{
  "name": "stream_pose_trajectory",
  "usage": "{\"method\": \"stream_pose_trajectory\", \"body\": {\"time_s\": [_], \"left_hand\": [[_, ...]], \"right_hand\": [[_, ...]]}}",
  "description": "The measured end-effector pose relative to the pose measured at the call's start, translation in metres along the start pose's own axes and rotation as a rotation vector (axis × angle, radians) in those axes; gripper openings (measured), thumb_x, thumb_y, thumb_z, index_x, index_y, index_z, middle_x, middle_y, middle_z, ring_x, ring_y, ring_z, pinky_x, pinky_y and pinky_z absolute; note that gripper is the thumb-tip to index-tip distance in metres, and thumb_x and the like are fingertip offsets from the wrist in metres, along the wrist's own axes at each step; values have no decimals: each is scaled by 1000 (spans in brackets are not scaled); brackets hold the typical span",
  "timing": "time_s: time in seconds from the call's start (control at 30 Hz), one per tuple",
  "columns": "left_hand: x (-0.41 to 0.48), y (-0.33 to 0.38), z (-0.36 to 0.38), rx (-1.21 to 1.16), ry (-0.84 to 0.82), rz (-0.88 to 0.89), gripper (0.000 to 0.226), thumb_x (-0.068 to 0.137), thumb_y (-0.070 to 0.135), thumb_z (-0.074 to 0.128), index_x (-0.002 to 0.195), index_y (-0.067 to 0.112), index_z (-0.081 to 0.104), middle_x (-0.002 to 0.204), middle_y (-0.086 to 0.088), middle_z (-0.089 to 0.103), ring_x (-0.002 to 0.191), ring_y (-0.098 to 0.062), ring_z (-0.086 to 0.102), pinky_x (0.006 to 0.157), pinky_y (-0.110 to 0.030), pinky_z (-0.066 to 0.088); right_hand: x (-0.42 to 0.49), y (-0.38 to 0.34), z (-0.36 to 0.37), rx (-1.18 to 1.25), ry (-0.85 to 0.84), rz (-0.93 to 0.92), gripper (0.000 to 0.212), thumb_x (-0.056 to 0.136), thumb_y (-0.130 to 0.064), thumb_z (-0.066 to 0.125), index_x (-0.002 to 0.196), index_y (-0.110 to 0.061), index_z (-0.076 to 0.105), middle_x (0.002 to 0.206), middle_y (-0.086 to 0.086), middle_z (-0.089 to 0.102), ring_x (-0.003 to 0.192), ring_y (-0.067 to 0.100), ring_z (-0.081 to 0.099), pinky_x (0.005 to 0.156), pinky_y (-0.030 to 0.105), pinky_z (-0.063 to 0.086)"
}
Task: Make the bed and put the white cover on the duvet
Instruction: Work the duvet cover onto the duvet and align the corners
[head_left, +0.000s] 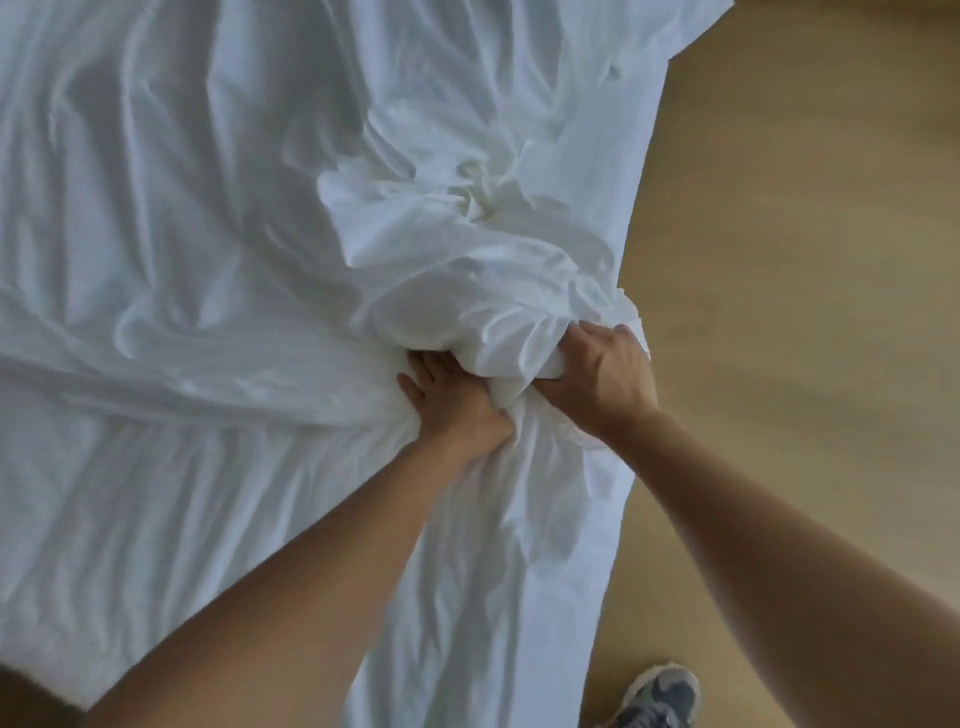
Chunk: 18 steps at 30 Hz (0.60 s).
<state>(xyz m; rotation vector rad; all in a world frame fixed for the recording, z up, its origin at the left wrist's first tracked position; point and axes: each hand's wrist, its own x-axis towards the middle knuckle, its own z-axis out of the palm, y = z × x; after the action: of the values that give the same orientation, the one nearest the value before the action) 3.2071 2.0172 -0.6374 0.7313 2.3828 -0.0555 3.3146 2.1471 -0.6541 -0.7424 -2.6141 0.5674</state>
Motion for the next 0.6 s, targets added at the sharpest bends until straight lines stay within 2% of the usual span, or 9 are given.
{"method": "stream_pose_trajectory", "body": {"time_s": [0.07, 0.13, 0.23, 0.3, 0.37, 0.4, 0.47, 0.53, 0.6], "left_hand": [[2, 5, 1, -210, 73, -50, 123, 70, 46, 69, 159, 2, -5, 166, -20, -4, 154, -37, -7, 121, -64, 3], [2, 2, -4, -256, 48, -67, 128, 59, 60, 60, 160, 6, 3, 166, -15, 1, 155, -31, -2, 121, -62, 8], [-1, -2, -14, -196, -95, -86, 117, 73, 58, 67, 160, 8, 7, 165, -12, 1, 154, -32, 3, 124, -55, 9], [1, -4, -18, -197, -121, -100, 105, 80, 51, 70, 160, 13, 12, 164, -12, 8, 152, -31, 12, 124, -51, 14], [10, -9, -21, -189, -133, -116, 99, 78, 51, 72, 157, 18, 24, 161, -11, 17, 149, -31, 20, 122, -50, 21], [16, -11, -22, -172, -146, -123, 96, 76, 50, 72, 156, 20, 29, 160, -11, 23, 148, -31, 23, 121, -50, 24], [22, -11, -24, -149, -161, -119, 90, 73, 51, 70, 153, 25, 37, 158, -9, 34, 147, -32, 27, 119, -50, 28], [22, -7, -26, -144, -147, -124, 94, 72, 57, 65, 156, 27, 34, 161, -8, 33, 150, -33, 23, 121, -52, 24], [23, -4, -29, -110, -167, -139, 101, 72, 62, 58, 161, 27, 23, 166, -8, 23, 153, -36, 12, 123, -54, 16]], "right_hand": [[-28, 22, -12, -55, -33, 40, 56, 78, -57, 72, 60, -17, 37, 48, 2, 49, 39, 29, 41, 48, 26, 23], [-69, 40, -23, -112, -101, 4, 56, 89, -56, 62, 59, -18, 33, 42, 1, 43, 34, 28, 33, 40, 22, 23], [-115, 49, -28, -161, -325, -51, 39, 90, -36, 69, 65, -16, 48, 47, 3, 50, 36, 31, 47, 36, 26, 30], [-111, 40, -28, -212, -616, 52, 28, 97, -40, 58, 79, -18, 55, 67, 3, 62, 60, 34, 62, 48, 31, 37], [-88, 30, -29, -191, -973, 102, 22, 99, -39, 48, 92, -20, 56, 89, 2, 65, 87, 31, 65, 64, 33, 43], [-74, 27, -32, -169, -1155, 93, 21, 97, -39, 50, 98, -19, 57, 100, 3, 65, 96, 30, 63, 71, 33, 45], [-40, 21, -45, -169, -1448, 70, 34, 95, -45, 58, 111, -16, 64, 115, 3, 65, 105, 25, 61, 80, 31, 45], [4, 13, -62, -140, -1435, 71, 40, 94, -54, 58, 106, -17, 68, 110, 1, 66, 100, 22, 59, 82, 33, 46], [50, 0, -77, -14, -1094, 87, 42, 97, -52, 55, 91, -11, 66, 95, 4, 69, 93, 27, 63, 82, 36, 50]]}}
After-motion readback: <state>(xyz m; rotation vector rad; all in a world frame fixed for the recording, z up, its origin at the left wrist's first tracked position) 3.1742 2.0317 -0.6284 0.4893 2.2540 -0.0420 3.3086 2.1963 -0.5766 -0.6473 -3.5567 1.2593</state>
